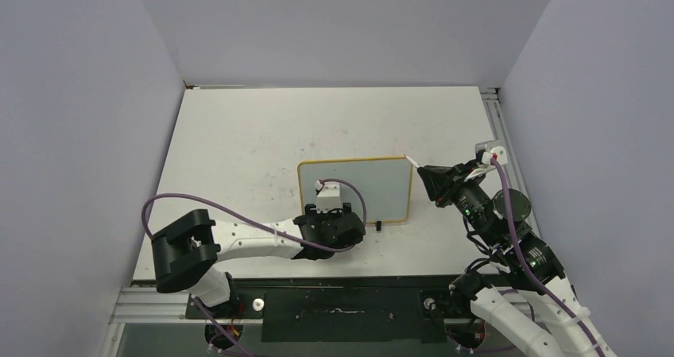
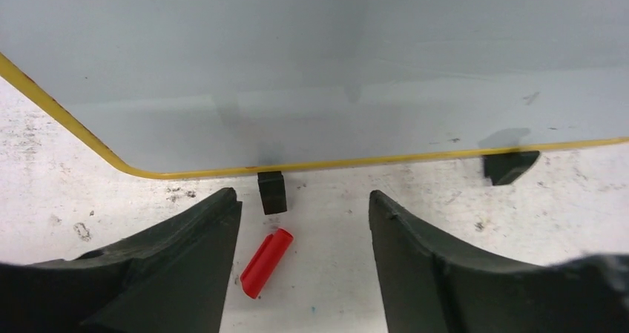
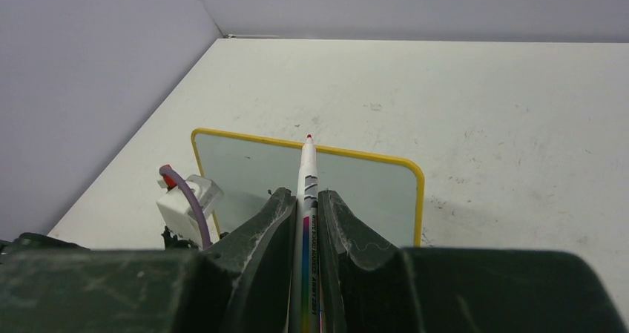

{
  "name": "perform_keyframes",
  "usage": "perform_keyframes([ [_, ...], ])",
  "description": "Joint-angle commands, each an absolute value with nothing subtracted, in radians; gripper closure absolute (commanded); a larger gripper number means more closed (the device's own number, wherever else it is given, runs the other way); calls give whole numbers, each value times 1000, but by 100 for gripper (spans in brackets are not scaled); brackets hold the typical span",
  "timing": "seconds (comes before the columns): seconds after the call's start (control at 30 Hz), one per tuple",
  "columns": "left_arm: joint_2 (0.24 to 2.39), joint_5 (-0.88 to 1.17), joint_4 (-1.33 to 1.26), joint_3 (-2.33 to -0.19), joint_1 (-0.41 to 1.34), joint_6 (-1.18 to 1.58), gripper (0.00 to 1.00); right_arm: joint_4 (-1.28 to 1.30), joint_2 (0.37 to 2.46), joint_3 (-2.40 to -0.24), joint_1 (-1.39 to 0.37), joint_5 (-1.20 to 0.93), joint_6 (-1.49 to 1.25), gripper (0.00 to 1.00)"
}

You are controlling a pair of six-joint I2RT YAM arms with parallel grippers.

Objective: Write a sentence on the whiteboard
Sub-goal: Move the whiteboard stand to the center of the board.

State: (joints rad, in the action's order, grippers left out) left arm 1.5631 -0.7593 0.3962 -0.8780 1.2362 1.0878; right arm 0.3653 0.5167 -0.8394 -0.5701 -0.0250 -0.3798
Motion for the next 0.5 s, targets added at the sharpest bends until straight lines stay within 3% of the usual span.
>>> perform_keyframes([
  [0.0,1449,-740,409,-905,1243,1041,35,366,509,-879,-569,-3,-389,95],
  [0.3,1210,-548,430,-880,1221,824,24,376,508,-895,-569,26,-382,95],
  [0.47,1104,-319,512,-943,1079,676,24,365,534,-914,-569,8,-381,95],
])
